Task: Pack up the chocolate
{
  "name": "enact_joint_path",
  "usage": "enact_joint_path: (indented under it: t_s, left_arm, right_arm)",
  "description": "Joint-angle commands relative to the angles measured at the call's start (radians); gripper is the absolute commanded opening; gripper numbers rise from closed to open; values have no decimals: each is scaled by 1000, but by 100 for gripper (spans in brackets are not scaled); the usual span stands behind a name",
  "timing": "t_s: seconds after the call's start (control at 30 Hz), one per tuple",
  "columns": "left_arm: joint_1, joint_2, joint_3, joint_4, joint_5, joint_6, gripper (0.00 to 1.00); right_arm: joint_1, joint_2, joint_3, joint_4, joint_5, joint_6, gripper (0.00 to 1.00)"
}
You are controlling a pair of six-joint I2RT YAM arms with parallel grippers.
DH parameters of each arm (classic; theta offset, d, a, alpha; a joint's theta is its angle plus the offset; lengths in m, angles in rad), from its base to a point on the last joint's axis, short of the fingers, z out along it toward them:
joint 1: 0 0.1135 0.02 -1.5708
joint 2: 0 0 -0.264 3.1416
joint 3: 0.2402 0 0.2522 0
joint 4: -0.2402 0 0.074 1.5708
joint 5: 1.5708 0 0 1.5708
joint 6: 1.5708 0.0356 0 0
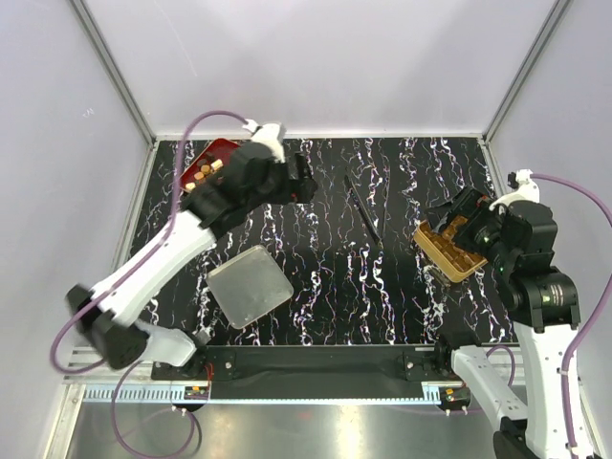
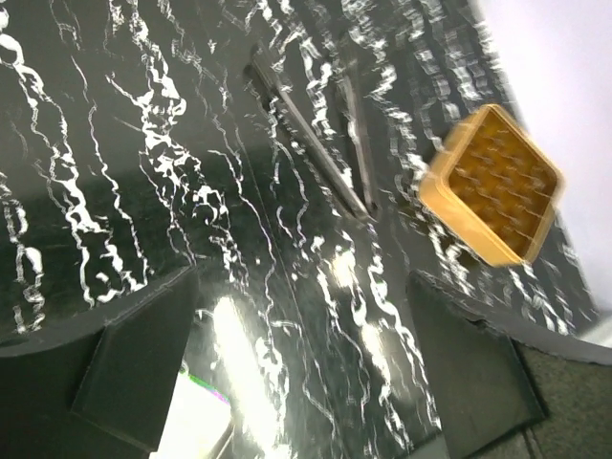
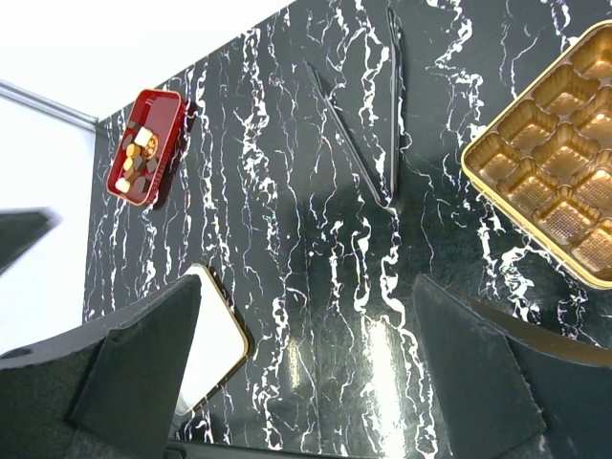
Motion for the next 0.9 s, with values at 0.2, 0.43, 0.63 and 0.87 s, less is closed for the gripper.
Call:
enact_joint_path:
  t_s: [0.2, 0.43, 0.63, 0.87]
  left_arm:
    - [-39, 492, 228, 168, -40, -92, 78]
    - [-101, 793, 452, 127, -34, -135, 77]
    - [-115, 929, 537, 155, -34, -188, 78]
    - [-116, 1109, 710, 118, 35, -176, 75]
  right_arm:
    - [5, -46, -26, 28, -67, -10, 100]
    - [5, -65, -66, 61, -185, -9, 100]
    - [6, -68, -46, 48, -199, -32, 100]
    - [6, -65, -57, 64, -236, -27, 100]
